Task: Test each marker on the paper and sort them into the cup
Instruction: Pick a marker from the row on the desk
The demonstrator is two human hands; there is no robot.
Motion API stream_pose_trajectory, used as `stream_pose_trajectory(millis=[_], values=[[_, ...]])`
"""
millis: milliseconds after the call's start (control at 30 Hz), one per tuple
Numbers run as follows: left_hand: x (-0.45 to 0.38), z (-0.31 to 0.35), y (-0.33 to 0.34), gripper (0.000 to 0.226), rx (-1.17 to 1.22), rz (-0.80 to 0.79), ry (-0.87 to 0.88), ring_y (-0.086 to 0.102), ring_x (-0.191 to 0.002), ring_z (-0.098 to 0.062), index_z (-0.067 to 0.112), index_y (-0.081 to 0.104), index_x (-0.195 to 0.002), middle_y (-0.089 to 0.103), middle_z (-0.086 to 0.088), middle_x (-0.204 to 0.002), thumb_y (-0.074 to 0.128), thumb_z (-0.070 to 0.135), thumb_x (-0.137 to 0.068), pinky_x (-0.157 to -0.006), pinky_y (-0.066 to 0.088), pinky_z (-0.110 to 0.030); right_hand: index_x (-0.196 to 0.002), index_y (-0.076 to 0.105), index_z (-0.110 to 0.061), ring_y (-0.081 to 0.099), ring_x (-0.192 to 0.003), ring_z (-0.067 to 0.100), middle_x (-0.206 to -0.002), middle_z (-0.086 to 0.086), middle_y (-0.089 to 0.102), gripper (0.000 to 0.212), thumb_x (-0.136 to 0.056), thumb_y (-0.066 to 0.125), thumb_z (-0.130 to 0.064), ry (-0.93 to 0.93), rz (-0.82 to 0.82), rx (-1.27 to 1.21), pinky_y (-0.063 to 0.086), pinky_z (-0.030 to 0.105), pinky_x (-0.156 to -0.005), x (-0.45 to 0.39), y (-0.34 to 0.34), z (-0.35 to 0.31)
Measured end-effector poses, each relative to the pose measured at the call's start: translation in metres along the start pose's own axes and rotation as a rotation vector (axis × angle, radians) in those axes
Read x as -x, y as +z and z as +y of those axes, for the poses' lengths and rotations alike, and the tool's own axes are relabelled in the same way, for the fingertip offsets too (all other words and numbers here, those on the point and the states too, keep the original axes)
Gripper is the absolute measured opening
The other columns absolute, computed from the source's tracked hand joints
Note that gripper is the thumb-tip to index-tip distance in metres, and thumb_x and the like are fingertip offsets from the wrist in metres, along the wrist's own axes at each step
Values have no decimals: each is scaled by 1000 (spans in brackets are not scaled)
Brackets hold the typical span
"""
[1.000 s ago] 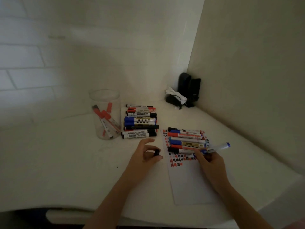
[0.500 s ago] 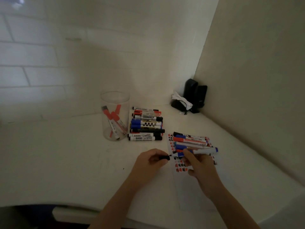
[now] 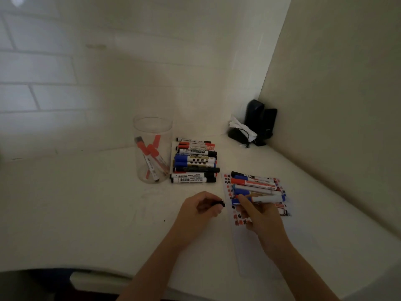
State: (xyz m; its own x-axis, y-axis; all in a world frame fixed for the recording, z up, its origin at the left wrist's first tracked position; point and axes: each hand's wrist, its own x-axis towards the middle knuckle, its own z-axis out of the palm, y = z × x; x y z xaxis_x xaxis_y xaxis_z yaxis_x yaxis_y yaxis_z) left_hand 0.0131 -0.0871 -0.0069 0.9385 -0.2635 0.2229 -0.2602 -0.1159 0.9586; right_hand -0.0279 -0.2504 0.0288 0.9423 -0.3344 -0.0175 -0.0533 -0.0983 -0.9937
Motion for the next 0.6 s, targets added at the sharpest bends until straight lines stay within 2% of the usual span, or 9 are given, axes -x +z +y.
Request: stream_pose_trajectory(millis=[100,233,333,533,600], values=[[0,1,0,16,21,2,-7,68,-80,-7,27,65,-92,70,7,-88,67,12,-87,-75,53,-19,-85,69,-15,64,-56,6,-66,-1,72,14,-83,69,-28,-8,-12,72,50,21,-51,-3,4,3],[0,-1,1,19,-1,18,-14,68,-80,-3,31,65,-90,70,10,-87,68,13,-86,-75,52,-15,-84,71,-11,65,-59,17,-67,5,71,17,-82,70,-27,-43,-31,84,56,28,-58,-6,5,6],[-1,-3,1,14,20,44,-26,68,-77,-5,20,69,-93,71,7,-85,70,10,-84,-72,51,-14,-78,71,-12,63,-58,20,-66,9,70,16,-82,70,-27,-73,-37,131,57,36,-63,-8,6,9],[-1,-6,0,14,-3,59,-10,68,-76,-8,11,71,-96,71,2,-85,69,5,-84,-75,54,-18,-77,70,-10,60,-53,6,-60,1,68,22,-83,70,-31,-49,-17,132,47,17,-55,-5,15,15],[-2,-5,0,15,-6,64,-9,69,-77,-9,13,70,-95,71,1,-86,69,5,-84,-77,55,-22,-77,70,-11,60,-54,7,-60,1,68,21,-82,71,-32,-43,-28,122,47,18,-56,-5,16,13]])
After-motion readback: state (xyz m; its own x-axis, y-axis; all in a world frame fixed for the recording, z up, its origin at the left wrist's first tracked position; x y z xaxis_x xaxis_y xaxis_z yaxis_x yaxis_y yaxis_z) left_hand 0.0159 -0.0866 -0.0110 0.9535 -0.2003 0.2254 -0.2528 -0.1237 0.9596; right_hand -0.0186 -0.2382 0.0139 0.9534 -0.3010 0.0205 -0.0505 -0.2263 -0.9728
